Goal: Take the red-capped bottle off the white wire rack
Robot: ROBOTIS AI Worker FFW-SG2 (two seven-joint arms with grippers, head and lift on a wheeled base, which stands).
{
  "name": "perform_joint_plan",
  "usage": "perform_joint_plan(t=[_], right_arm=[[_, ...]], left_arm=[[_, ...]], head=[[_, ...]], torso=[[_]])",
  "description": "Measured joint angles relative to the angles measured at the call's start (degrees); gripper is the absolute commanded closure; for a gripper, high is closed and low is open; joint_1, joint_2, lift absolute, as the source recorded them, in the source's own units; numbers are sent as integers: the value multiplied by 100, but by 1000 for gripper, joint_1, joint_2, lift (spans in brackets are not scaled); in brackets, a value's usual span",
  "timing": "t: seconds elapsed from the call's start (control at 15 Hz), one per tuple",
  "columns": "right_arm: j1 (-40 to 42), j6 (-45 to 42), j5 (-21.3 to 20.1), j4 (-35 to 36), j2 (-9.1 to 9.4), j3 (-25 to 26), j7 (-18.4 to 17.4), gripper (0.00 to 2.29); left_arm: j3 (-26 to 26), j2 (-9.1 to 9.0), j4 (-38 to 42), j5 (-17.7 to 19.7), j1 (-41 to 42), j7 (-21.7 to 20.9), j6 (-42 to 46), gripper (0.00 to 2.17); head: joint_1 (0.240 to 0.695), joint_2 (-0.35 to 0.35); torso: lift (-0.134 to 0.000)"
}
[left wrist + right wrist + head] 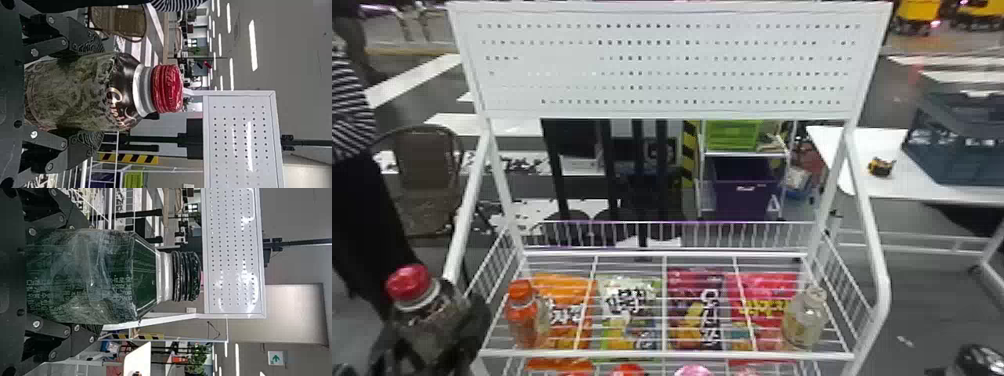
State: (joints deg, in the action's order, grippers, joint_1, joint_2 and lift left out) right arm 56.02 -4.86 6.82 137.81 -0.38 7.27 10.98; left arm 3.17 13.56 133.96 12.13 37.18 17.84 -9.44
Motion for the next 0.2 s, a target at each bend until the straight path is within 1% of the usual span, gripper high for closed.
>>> perform_joint_plan(t=[0.2], right_arm=[[-33,64,-4,-3,-4,2,0,1187]], left_arm=[[-3,-12,-4,0,-12,0,1,2142]], head=[[499,0]], torso=[[0]])
